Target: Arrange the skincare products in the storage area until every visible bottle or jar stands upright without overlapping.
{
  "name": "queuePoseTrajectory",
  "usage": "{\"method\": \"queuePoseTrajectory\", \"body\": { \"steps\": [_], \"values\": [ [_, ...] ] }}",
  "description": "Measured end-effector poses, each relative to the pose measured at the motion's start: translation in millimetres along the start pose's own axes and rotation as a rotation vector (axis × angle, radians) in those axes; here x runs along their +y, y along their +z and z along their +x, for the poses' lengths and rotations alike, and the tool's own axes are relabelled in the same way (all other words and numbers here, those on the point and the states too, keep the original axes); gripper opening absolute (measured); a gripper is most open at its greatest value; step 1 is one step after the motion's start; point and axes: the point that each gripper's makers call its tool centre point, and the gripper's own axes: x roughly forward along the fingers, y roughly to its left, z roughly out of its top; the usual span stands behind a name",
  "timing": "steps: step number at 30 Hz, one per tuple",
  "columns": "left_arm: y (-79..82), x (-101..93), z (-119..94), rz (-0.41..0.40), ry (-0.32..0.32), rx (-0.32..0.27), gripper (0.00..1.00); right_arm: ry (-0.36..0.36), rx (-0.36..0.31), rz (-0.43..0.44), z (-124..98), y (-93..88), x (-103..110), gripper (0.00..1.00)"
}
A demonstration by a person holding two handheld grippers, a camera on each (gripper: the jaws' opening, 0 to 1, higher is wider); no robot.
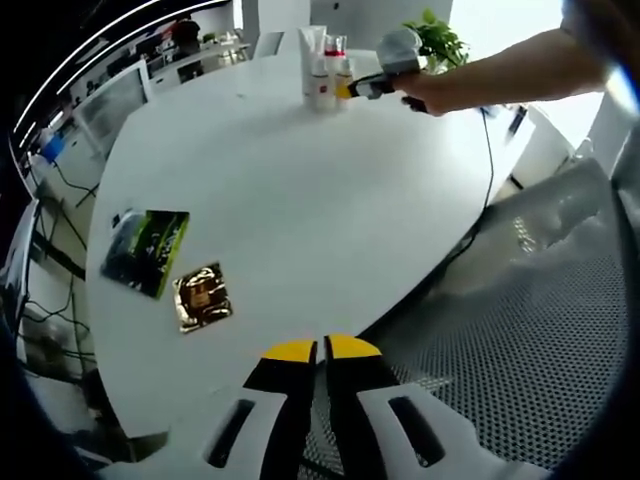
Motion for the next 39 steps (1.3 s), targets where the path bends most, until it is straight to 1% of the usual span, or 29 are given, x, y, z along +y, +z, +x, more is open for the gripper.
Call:
{"method": "queuePoseTrajectory", "body": {
  "steps": [2,6,11,17,23,24,26,29,31,33,35,37,39],
  "values": [
    [0.2,-0.2,0.0,-0.001,-0.001,-0.001,0.0,-0.002,0.005,0.011,-0.2,-0.2,-1.2,0.23],
    [0.5,0.2,-0.1,0.001,0.0,-0.001,0.0,-0.002,0.006,0.013,-0.9,0.0,-2.3,0.24],
    [1.5,0.5,-0.8,0.001,0.0,-0.007,0.0,0.006,0.026,0.021,-4.6,-2.5,1.1,0.26],
    [3.8,0.9,-1.9,-0.003,0.002,-0.019,0.01,0.024,0.05,0.032,-17.6,-8.8,10.4,0.32],
    [7.5,1.2,-2.8,-0.007,0.002,-0.039,0.03,0.058,0.064,0.056,-37.5,-10.2,22.9,0.41],
    [8.1,1.6,-2.9,-0.011,0.003,-0.042,0.03,0.063,0.076,0.071,-37.4,-15.7,20.4,0.43],
    [8.3,2.2,-3.4,-0.015,0.006,-0.044,0.04,0.076,0.107,0.093,-45.5,-19.4,25.1,0.48],
    [18.1,4.1,-8.7,-0.019,0.014,-0.099,0.04,0.089,0.114,0.126,-65.3,-19.2,34.4,0.53],
    [18.1,4.3,-8.5,-0.023,0.014,-0.1,0.06,0.105,0.118,0.144,-78.7,-18.9,41.9,0.55],
    [19.4,4.4,-8.9,-0.017,0.019,-0.108,0.06,0.116,0.109,0.152,-89.9,-17.3,48.6,0.58],
    [21.3,4.2,-9.8,-0.016,0.019,-0.12,0.07,0.139,0.099,0.151,-103.5,-16.1,58.8,0.6],
    [23.2,4.5,-11.2,-0.017,0.02,-0.132,0.08,0.193,0.107,0.166,-117.1,-16.8,75.4,0.63],
    [25.0,4.5,-12.1,-0.02,0.018,-0.143,0.08,0.208,0.108,0.175,-127.5,-16.6,84.5,0.67]
  ]
}}
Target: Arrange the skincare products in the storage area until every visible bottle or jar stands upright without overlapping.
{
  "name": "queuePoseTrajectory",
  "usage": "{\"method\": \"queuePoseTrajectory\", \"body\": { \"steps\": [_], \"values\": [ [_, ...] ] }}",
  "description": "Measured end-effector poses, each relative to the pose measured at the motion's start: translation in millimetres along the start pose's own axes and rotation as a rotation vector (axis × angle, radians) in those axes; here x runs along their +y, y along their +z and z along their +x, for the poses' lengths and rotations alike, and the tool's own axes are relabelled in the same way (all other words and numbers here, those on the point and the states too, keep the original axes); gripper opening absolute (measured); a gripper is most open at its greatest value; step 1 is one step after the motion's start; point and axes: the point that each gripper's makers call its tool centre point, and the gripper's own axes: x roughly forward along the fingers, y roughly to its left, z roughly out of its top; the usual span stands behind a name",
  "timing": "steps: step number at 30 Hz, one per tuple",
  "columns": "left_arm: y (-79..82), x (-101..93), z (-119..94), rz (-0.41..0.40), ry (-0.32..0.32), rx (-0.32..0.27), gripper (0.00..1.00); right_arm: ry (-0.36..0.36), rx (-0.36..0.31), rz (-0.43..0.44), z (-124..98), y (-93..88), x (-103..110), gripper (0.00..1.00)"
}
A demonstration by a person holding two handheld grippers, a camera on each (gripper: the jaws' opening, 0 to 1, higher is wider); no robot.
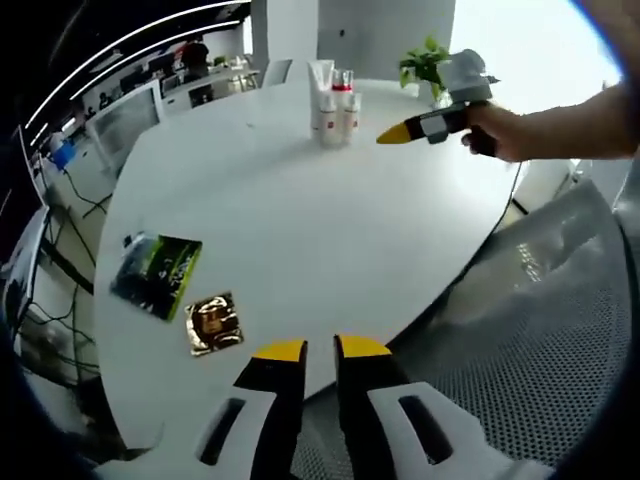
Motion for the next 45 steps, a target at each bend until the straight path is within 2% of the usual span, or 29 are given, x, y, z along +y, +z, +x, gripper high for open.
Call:
{"method": "queuePoseTrajectory", "body": {
  "steps": [8,11,12,14,18,20,21,23,24,25,26,28,30,33,38,41,42,43,45],
  "values": [
    [2.9,-1.1,-0.4,0.0,-0.007,-0.011,0.11,0.128,-0.039,0.013,-44.6,-2.2,65.5,0.71],
    [7.2,-0.6,-1.6,0.004,-0.005,-0.033,0.11,0.168,-0.072,0.01,-62.4,2.0,83.7,0.71],
    [7.6,-0.7,-1.5,0.007,-0.005,-0.033,0.11,0.215,-0.098,0.009,-69.7,5.8,95.0,0.71],
    [10.9,-2.2,-2.5,0.022,-0.016,-0.04,0.12,0.226,-0.139,-0.005,-80.1,11.5,101.4,0.74],
    [19.9,5.8,-6.4,-0.029,-0.033,-0.07,0.11,0.288,-0.128,-0.017,-100.2,11.4,123.6,0.84],
    [22.4,6.4,-6.0,-0.014,-0.057,-0.062,0.09,0.345,-0.11,0.032,-107.0,9.5,137.3,0.89],
    [23.3,7.0,-5.5,-0.005,-0.065,-0.056,0.08,0.349,-0.089,0.033,-108.9,6.3,140.3,0.91],
    [28.1,9.9,-4.4,-0.011,-0.087,-0.061,0.12,0.364,-0.072,-0.007,-114.4,1.3,150.1,0.94],
    [34.1,11.1,-4.1,-0.075,-0.105,-0.086,0.14,0.372,-0.057,-0.056,-118.7,-3.9,156.0,0.94],
    [38.0,11.8,-4.3,-0.104,-0.122,-0.103,0.15,0.371,-0.047,-0.08,-120.9,-7.1,158.6,0.94],
    [44.6,13.4,-4.2,-0.173,-0.147,-0.13,0.16,0.376,-0.041,-0.118,-125.0,-10.6,164.1,0.94],
    [49.6,9.8,-4.0,-0.203,-0.204,-0.136,0.24,0.37,-0.032,-0.166,-129.5,-16.7,168.2,0.9],
    [55.7,16.0,-2.0,-0.239,-0.211,-0.157,0.3,0.348,-0.024,-0.236,-133.0,-23.9,170.1,0.87],
    [60.5,23.9,-1.3,-0.25,-0.211,-0.16,0.27,0.324,-0.019,-0.365,-136.0,-31.3,171.7,0.86],
    [75.6,35.7,-0.3,-0.294,-0.221,-0.191,0.39,0.28,0.004,-0.459,-137.0,-41.4,166.3,0.81],
    [80.6,53.9,1.1,-0.273,-0.179,-0.183,0.42,0.252,-0.005,-0.51,-136.3,-41.0,162.5,0.77],
    [81.1,62.3,1.6,-0.298,-0.154,-0.181,0.43,0.244,-0.007,-0.503,-134.8,-40.7,160.2,0.76],
    [80.7,73.2,2.5,-0.358,-0.115,-0.177,0.45,0.228,-0.014,-0.501,-132.9,-39.1,157.5,0.74],
    [86.1,92.5,3.4,-0.444,-0.083,-0.21,0.52,0.182,-0.042,-0.529,-128.0,-31.3,152.0,0.72]
  ]
}}
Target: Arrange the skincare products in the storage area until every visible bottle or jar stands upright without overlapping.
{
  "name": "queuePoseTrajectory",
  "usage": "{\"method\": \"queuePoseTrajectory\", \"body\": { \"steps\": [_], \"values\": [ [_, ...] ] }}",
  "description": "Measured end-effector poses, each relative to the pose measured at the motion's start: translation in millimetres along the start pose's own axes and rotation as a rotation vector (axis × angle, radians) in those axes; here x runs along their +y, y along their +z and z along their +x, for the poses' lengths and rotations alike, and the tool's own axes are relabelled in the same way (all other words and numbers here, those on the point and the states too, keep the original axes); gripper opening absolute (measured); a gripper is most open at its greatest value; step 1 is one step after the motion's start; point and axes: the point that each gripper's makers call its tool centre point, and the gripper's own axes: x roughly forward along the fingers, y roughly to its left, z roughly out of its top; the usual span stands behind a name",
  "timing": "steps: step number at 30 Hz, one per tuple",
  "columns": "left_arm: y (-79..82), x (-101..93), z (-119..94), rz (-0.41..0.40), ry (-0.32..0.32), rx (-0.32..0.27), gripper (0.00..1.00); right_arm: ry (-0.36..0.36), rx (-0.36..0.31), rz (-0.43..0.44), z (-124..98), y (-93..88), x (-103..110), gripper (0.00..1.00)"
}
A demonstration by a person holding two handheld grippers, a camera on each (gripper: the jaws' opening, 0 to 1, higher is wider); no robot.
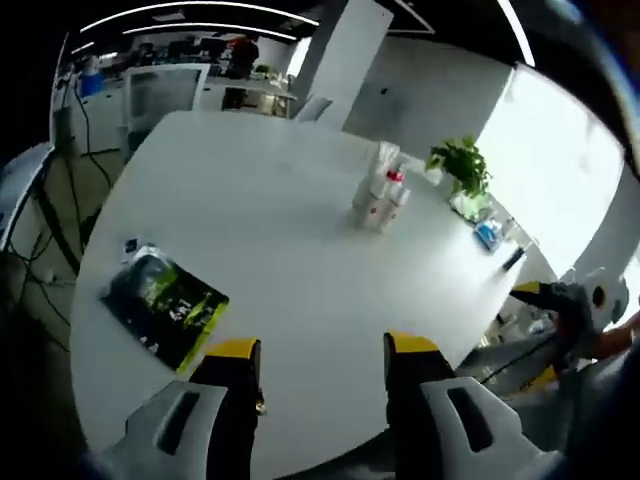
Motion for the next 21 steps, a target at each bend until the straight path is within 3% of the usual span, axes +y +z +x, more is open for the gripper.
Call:
{"method": "queuePoseTrajectory", "body": {
  "steps": [3,7,14,21],
  "values": [
    [16.2,24.8,0.7,-0.11,0.054,-0.058,0.66,-0.027,-0.001,-0.02,3.6,1.4,-2.2,0.69],
    [23.0,48.2,1.9,-0.11,0.116,-0.078,0.74,-0.023,0.025,-0.052,3.9,-4.0,-0.8,0.65],
    [18.7,83.2,15.7,-0.122,0.221,-0.053,0.9,-0.013,0.016,-0.07,2.1,-1.6,0.8,0.56],
    [7.1,110.1,39.2,-0.158,0.29,0.02,0.89,-0.012,0.05,-0.046,3.4,-9.3,-4.3,0.56]
  ]
}}
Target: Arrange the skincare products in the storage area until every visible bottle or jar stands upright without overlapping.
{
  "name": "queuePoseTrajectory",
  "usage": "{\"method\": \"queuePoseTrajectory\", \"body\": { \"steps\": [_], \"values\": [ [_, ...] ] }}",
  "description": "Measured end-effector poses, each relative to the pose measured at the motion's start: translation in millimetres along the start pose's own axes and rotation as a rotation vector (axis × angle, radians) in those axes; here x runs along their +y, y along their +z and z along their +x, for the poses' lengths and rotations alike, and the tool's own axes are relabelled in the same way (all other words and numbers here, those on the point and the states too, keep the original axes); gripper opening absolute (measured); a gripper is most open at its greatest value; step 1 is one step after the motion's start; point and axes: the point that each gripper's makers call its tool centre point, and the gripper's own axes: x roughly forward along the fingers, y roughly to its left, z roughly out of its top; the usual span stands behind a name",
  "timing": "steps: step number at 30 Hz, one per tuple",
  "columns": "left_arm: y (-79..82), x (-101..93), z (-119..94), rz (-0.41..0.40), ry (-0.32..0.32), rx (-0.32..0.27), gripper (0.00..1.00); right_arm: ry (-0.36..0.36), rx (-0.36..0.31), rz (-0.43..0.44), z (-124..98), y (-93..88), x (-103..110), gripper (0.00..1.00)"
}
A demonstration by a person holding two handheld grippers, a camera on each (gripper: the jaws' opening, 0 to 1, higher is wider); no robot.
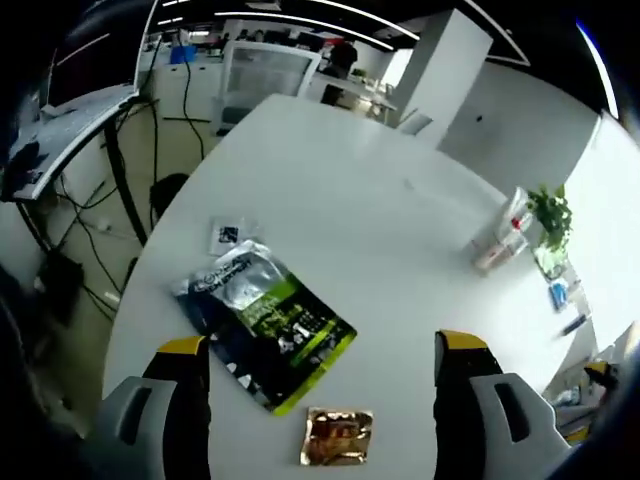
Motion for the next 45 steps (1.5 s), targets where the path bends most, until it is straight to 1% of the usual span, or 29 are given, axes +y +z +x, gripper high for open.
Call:
{"method": "queuePoseTrajectory", "body": {
  "steps": [1,3,5,6,8,10,11,12,14,17,18,19,21,24,25,26,27,28,29,32,34,35,36,37,39,41,45],
  "values": [
    [0.1,1.1,1.9,-0.004,0.006,0.001,0.9,0.003,0.001,0.001,0.3,-0.1,0.4,0.56],
    [2.2,8.7,11.7,-0.014,0.045,0.003,0.9,0.011,0.009,0.0,1.1,-1.5,2.1,0.55],
    [1.2,18.4,19.5,-0.018,0.096,0.019,0.91,0.014,0.014,-0.009,1.2,-2.8,2.7,0.54],
    [1.6,27.6,21.6,-0.028,0.151,0.023,0.91,0.014,0.02,-0.008,1.2,-4.0,2.0,0.53],
    [3.8,36.9,25.8,-0.056,0.214,0.01,0.92,0.009,0.021,-0.01,0.9,-4.5,0.4,0.51],
    [0.4,38.7,32.4,-0.089,0.242,0.029,0.95,0.012,0.022,-0.002,1.4,-4.8,1.0,0.51],
    [-1.1,42.7,34.1,-0.093,0.273,0.039,0.99,0.014,0.027,-0.005,1.8,-5.7,1.3,0.5],
    [-0.7,38.7,41.0,-0.099,0.255,0.04,0.99,0.016,0.041,-0.007,2.8,-8.7,2.0,0.5],
    [-7.9,38.0,46.3,-0.121,0.282,0.076,0.99,0.019,0.048,-0.005,3.3,-10.5,2.4,0.5],
    [-15.1,40.4,54.4,-0.147,0.308,0.105,0.99,0.021,0.056,0.003,3.5,-12.5,2.4,0.51],
    [-13.6,46.9,51.8,-0.113,0.355,0.104,0.99,0.019,0.056,0.002,3.4,-12.6,2.0,0.51],
    [-12.2,43.3,55.2,-0.111,0.35,0.1,0.99,0.017,0.056,0.004,3.5,-12.8,1.6,0.51],
    [-9.4,44.1,59.2,-0.103,0.361,0.102,0.99,0.012,0.064,0.004,3.6,-14.3,0.4,0.51],
    [-5.0,50.3,65.1,-0.104,0.392,0.096,0.99,0.011,0.073,0.009,3.7,-16.4,0.4,0.5],
    [-5.0,53.7,65.8,-0.084,0.417,0.101,0.99,0.012,0.076,0.008,3.9,-16.9,0.6,0.5],
    [-5.6,55.2,65.3,-0.049,0.424,0.115,1.0,0.016,0.081,0.005,4.3,-17.8,1.3,0.5],
    [-2.5,54.8,70.1,-0.076,0.406,0.095,1.0,0.019,0.084,0.004,4.4,-18.3,2.0,0.5],
    [-2.1,56.8,71.1,-0.082,0.407,0.093,1.0,0.021,0.085,0.002,4.6,-18.5,2.4,0.5],
    [-2.7,53.1,67.6,-0.075,0.404,0.09,1.0,0.022,0.087,0.0,4.7,-18.8,2.6,0.49],
    [-4.0,54.6,68.3,-0.078,0.406,0.086,0.99,0.021,0.096,-0.001,4.7,-20.1,2.2,0.48],
    [-7.2,53.2,65.3,-0.071,0.404,0.066,0.99,0.024,0.097,0.0,5.0,-20.4,2.7,0.47],
    [-9.9,53.3,62.4,-0.084,0.414,0.059,0.99,0.028,0.1,-0.003,5.1,-20.8,3.4,0.47],
    [-15.4,53.9,56.2,-0.135,0.451,0.053,0.99,0.032,0.102,-0.005,5.3,-21.1,4.1,0.47],
    [-18.2,54.5,54.2,-0.163,0.468,0.053,0.99,0.037,0.106,-0.008,5.6,-21.6,5.2,0.47],
    [-21.7,54.3,52.6,-0.184,0.482,0.046,0.99,0.043,0.108,-0.011,5.7,-21.8,6.3,0.47],
    [-21.9,53.9,52.8,-0.191,0.49,0.037,0.99,0.047,0.11,-0.014,5.7,-22.2,7.3,0.46],
    [-21.0,53.6,52.0,-0.171,0.485,0.028,0.99,0.044,0.117,-0.024,5.4,-23.5,7.1,0.45]
  ]
}}
